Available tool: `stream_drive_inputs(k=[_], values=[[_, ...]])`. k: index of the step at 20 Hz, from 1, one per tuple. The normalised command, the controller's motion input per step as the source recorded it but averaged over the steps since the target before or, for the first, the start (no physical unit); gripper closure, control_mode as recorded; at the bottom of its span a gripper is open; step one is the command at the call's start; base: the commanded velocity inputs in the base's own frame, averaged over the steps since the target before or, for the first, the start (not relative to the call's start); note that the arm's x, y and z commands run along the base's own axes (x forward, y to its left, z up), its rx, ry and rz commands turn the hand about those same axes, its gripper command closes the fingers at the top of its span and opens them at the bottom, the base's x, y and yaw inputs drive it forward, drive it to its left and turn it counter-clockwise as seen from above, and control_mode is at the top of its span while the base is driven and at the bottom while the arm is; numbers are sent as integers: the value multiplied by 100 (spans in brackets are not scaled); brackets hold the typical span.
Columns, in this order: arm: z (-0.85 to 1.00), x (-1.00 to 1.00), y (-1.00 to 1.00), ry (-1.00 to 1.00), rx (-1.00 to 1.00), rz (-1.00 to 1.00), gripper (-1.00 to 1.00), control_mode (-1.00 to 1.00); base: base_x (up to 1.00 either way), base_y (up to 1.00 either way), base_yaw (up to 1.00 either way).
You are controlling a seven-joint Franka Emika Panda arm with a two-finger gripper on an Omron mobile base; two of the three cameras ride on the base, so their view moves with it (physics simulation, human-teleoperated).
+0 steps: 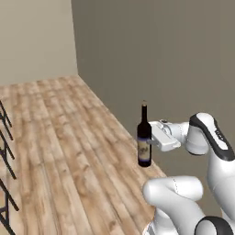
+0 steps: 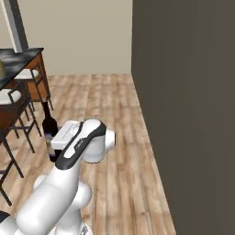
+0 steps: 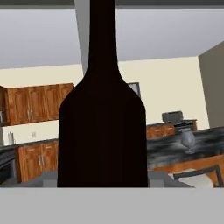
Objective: There is a wine glass and glass cup on the dining counter. Place the wine bottle next to the wine glass and the juice bottle next to the glass cup.
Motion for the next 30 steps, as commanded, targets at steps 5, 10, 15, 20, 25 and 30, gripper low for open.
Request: stream_drive_inputs(k=[5,10,15,20,25,30], values=[[0,0,0,0,0,0,100,100,64,-3,61],[0,0,0,0,0,0,100,100,61,-2,63],[0,0,0,0,0,0,100,100,58,-2,65],[0,0,0,0,0,0,100,100,57,-5,65],[0,0,0,0,0,0,100,100,54,-8,65],[0,0,0,0,0,0,100,100,44,-17,63]])
